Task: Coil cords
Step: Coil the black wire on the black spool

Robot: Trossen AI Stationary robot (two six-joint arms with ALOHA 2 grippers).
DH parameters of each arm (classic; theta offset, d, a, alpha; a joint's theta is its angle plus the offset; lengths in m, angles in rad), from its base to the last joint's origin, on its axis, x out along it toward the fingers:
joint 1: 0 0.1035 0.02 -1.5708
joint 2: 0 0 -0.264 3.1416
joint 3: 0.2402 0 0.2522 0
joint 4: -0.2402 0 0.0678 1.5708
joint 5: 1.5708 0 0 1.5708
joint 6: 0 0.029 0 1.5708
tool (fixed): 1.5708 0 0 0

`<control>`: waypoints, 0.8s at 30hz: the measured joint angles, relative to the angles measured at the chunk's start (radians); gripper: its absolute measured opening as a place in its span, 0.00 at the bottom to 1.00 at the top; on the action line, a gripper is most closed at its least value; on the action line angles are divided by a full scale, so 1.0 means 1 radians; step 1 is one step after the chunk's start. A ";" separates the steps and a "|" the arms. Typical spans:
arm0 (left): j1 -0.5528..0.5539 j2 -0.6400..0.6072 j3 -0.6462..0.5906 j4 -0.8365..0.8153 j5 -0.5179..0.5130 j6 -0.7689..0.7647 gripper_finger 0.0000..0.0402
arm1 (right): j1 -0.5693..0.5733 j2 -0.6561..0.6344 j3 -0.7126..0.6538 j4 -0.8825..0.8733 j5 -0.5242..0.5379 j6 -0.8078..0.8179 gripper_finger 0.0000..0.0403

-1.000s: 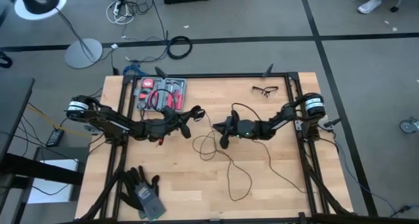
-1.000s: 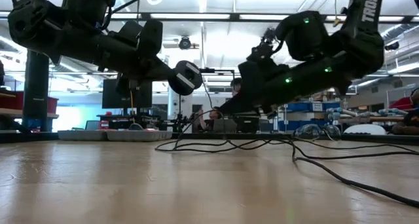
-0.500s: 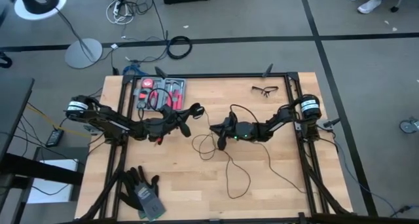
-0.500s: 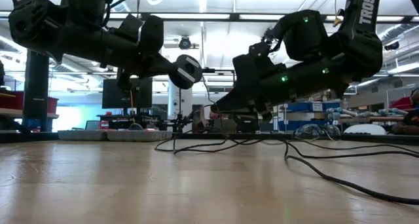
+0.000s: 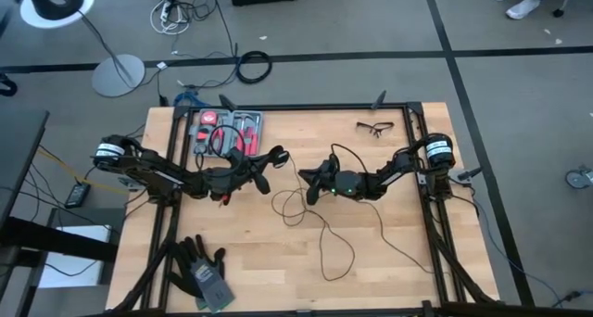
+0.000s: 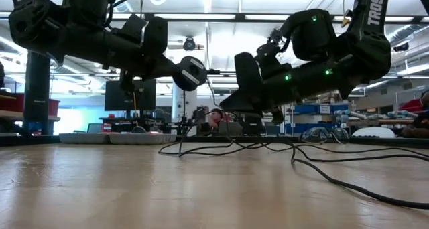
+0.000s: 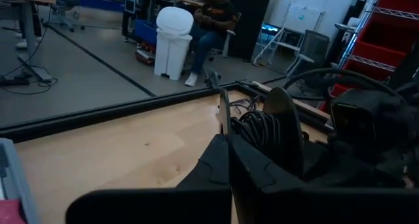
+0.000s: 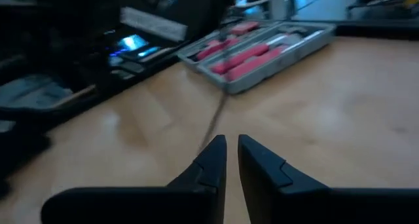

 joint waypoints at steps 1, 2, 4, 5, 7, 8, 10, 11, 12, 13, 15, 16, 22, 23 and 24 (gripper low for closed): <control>0.000 0.000 0.000 -0.002 0.000 0.000 0.00 | 0.003 0.000 0.000 0.009 -0.008 0.008 0.10; 0.000 0.000 0.000 -0.005 -0.001 0.002 0.00 | 0.007 0.000 0.000 0.015 -0.019 0.015 0.11; 0.000 0.000 0.000 -0.004 0.000 0.020 0.00 | 0.011 0.000 0.000 0.017 -0.028 0.017 0.11; 0.000 0.000 0.000 -0.004 -0.001 0.022 0.00 | 0.013 0.000 0.000 0.017 -0.030 0.017 0.12; 0.000 0.000 0.000 -0.003 -0.001 0.023 0.00 | 0.014 0.000 0.000 0.021 -0.043 0.021 0.13; 0.000 0.000 0.000 -0.002 -0.001 0.023 0.00 | 0.014 0.000 0.000 0.022 -0.050 0.028 0.14; 0.000 0.000 0.000 -0.002 -0.001 0.023 0.00 | 0.014 0.000 0.000 0.022 -0.053 0.044 0.15; 0.000 0.000 0.000 -0.002 -0.001 0.023 0.00 | 0.014 0.000 0.000 0.021 -0.057 0.045 0.16; 0.000 0.000 0.000 -0.001 -0.001 0.023 0.00 | 0.014 0.000 0.000 0.016 -0.065 0.045 0.17; 0.000 0.000 0.000 -0.001 -0.001 0.023 0.00 | 0.014 0.000 0.000 0.012 -0.074 0.047 0.17; 0.000 0.000 0.000 0.002 -0.001 0.023 0.00 | 0.014 0.000 0.000 0.008 -0.090 0.061 0.19; 0.000 0.000 0.000 0.006 -0.001 0.023 0.00 | 0.014 0.000 0.000 0.005 -0.106 0.063 0.19; 0.000 0.000 0.000 0.054 -0.001 0.050 0.00 | 0.014 -0.001 0.000 -0.088 -0.153 0.095 0.20; 0.000 0.000 0.000 0.064 -0.001 0.052 0.00 | 0.014 -0.001 0.000 -0.093 -0.153 0.096 0.19; 0.000 0.000 0.000 0.071 -0.001 0.053 0.00 | 0.014 -0.001 0.000 -0.090 -0.153 0.096 0.19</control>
